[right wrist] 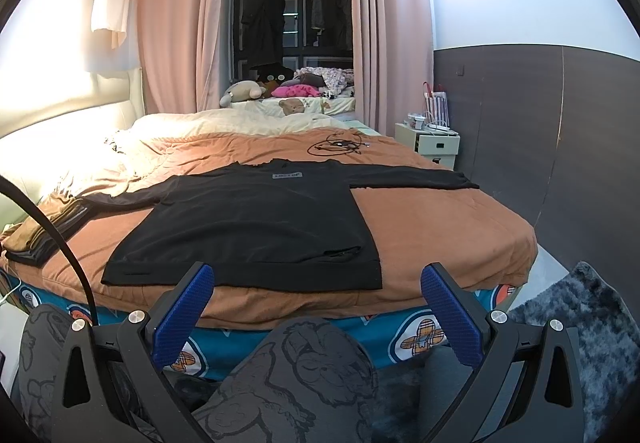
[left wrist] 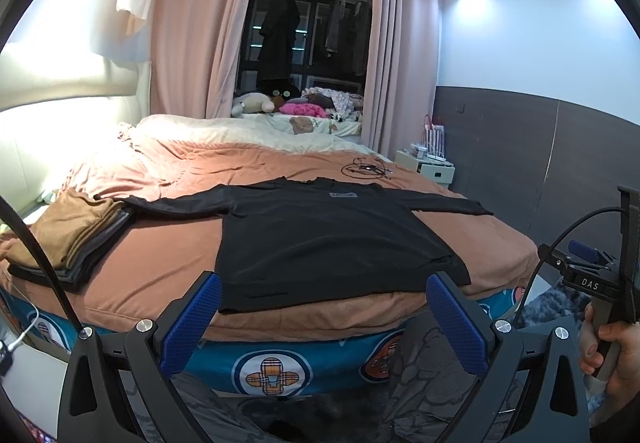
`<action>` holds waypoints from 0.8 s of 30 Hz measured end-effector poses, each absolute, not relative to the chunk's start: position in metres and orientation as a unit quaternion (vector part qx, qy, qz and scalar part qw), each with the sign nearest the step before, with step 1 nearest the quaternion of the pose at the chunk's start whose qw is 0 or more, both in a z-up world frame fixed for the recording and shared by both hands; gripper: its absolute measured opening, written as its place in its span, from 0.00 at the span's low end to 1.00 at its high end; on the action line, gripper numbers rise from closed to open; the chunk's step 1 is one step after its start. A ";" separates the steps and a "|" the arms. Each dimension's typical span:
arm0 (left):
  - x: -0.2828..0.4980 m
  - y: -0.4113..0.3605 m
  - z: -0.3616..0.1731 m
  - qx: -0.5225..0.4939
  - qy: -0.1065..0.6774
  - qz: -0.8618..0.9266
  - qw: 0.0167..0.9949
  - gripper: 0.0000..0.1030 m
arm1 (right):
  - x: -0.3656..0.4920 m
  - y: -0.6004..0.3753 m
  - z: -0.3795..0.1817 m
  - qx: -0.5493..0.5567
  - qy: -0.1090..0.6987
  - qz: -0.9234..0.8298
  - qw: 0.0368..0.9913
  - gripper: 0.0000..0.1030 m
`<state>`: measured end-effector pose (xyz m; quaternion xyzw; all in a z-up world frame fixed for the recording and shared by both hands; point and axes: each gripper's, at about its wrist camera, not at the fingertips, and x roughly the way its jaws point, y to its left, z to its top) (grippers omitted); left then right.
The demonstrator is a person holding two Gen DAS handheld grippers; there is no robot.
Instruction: Fold small clothes
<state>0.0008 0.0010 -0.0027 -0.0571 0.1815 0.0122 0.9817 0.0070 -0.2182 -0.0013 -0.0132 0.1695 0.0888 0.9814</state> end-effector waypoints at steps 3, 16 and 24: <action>0.001 -0.001 -0.005 -0.056 0.183 0.011 0.981 0.99 | 0.007 -0.218 -0.001 -0.014 0.169 0.088 0.981 1.00; 0.001 -0.001 -0.006 -0.059 0.182 0.005 0.981 0.99 | 0.006 -0.220 -0.001 -0.013 0.173 0.083 0.981 1.00; 0.000 -0.001 -0.005 -0.058 0.182 0.006 0.982 0.99 | 0.006 -0.222 -0.001 -0.014 0.174 0.080 0.981 1.00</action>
